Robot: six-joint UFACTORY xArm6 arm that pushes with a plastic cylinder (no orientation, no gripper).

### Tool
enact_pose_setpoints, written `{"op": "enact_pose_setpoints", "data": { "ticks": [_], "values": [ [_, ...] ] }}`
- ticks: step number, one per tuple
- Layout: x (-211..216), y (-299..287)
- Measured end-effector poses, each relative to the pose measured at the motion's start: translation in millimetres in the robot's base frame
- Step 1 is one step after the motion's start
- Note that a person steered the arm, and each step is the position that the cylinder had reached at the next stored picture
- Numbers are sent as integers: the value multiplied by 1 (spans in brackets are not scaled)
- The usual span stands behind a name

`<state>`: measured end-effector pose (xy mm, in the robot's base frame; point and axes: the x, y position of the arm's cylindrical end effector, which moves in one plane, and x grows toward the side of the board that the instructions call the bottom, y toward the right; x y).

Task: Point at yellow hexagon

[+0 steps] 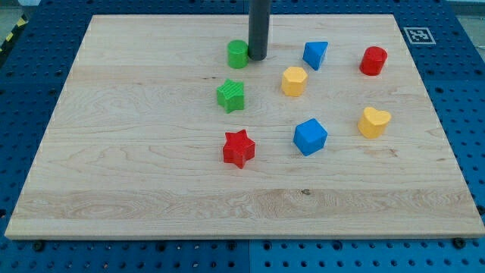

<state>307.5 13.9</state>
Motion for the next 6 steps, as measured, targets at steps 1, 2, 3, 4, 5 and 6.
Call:
{"op": "enact_pose_setpoints", "data": {
  "ticks": [1,2,3,4,5,6],
  "values": [
    [0,-25],
    [0,-26],
    [0,22],
    [11,38],
    [28,42],
    [28,71]
  ]
}}
